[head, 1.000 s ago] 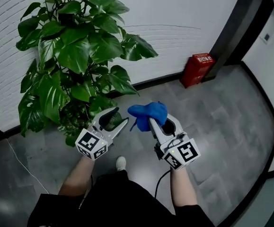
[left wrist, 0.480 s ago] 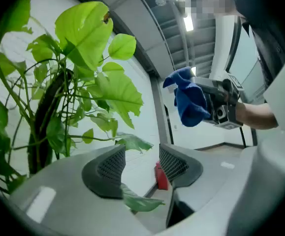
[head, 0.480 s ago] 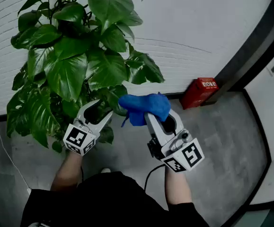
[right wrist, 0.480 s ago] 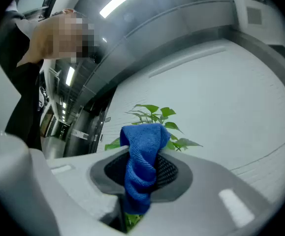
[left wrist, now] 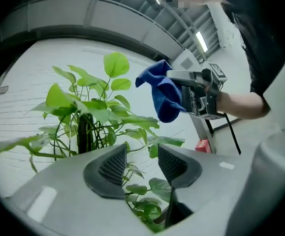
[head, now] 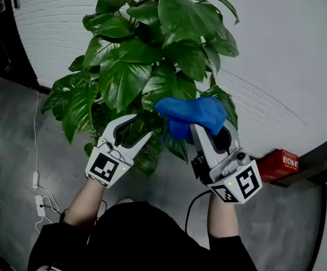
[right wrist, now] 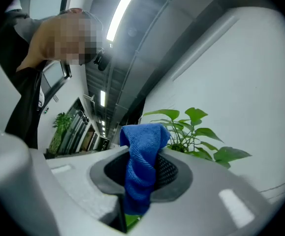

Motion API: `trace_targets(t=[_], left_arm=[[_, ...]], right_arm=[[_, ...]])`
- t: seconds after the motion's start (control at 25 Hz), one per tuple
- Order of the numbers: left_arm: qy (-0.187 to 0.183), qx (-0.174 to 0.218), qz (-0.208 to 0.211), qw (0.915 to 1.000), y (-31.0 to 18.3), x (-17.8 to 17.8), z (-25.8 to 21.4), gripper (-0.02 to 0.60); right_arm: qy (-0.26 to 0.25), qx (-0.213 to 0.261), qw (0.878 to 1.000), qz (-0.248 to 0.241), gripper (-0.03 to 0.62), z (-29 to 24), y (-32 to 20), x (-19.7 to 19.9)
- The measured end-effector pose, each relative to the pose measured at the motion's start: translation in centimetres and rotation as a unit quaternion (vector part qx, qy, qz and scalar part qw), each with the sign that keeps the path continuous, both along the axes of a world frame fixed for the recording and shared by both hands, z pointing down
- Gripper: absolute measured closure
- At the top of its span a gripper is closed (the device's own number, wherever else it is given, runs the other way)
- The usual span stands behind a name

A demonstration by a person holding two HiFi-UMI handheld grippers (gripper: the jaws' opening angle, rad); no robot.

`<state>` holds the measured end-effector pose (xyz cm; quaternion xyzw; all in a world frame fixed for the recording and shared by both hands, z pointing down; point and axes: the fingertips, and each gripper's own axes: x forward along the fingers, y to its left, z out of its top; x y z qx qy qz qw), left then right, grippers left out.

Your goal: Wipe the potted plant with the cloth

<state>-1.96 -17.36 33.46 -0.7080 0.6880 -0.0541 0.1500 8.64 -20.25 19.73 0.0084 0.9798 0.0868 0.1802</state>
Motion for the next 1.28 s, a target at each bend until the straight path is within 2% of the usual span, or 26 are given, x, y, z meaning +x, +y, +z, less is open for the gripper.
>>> trace_targets(t=[0.12, 0.24, 0.32, 0.44, 0.48, 0.56, 0.68, 0.8, 0.92, 1.04, 1.16, 1.28], left_arm=[[0.032, -0.022, -0.032, 0.9987, 0.6, -1.7, -1.4, 0.377], [0.063, -0.067, -0.059, 0.9940, 1.1, -3.4, -1.3, 0.377], [0.053, -0.089, -0.080, 0.9914, 1.0, -4.6, -1.5, 0.372], [0.008, -0.106, -0.109, 0.9883, 0.1, -6.0, -1.9, 0.358], [0.001, -0.106, -0.110, 0.9883, -0.3, -6.2, -2.0, 0.347], [0.011, -0.093, -0.104, 0.9902, -0.8, -6.6, -2.2, 0.325], [0.020, -0.064, -0.103, 0.9924, -0.8, -6.7, -2.9, 0.310], [-0.002, -0.028, -0.105, 0.9941, -0.5, -6.0, -4.1, 0.310], [-0.029, -0.029, -0.112, 0.9929, -0.6, -5.9, -4.0, 0.310], [-0.039, -0.031, -0.113, 0.9923, -0.6, -6.1, -3.9, 0.310], [-0.034, -0.033, -0.099, 0.9940, -0.7, -6.0, -3.6, 0.310], [-0.027, -0.021, -0.076, 0.9965, -0.3, -5.7, -3.3, 0.307]], right_arm=[[-0.010, 0.004, 0.999, -0.045, 0.505, -0.6, -0.1, -0.9], [-0.009, -0.001, 0.997, -0.074, 0.505, -1.2, 0.3, -1.8], [-0.004, 0.007, 0.997, -0.078, 0.505, -2.5, 0.5, -3.1], [0.035, 0.027, 0.997, -0.067, 0.505, -3.9, 0.9, -6.5], [0.053, 0.046, 0.996, -0.061, 0.505, -4.1, 1.2, -7.9], [0.088, 0.109, 0.989, -0.041, 0.505, -3.9, 2.3, -10.7], [0.133, 0.202, 0.970, 0.005, 0.505, -3.5, 3.3, -14.0], [0.132, 0.258, 0.956, 0.032, 0.505, -4.3, 4.2, -16.2], [0.130, 0.303, 0.942, 0.060, 0.505, -5.5, 4.8, -18.5], [0.158, 0.302, 0.938, 0.066, 0.505, -5.3, 4.7, -21.3], [0.215, 0.267, 0.939, 0.031, 0.505, -2.9, 4.7, -23.4], [0.248, 0.254, 0.935, 0.002, 0.505, -0.1, 5.4, -23.8]])
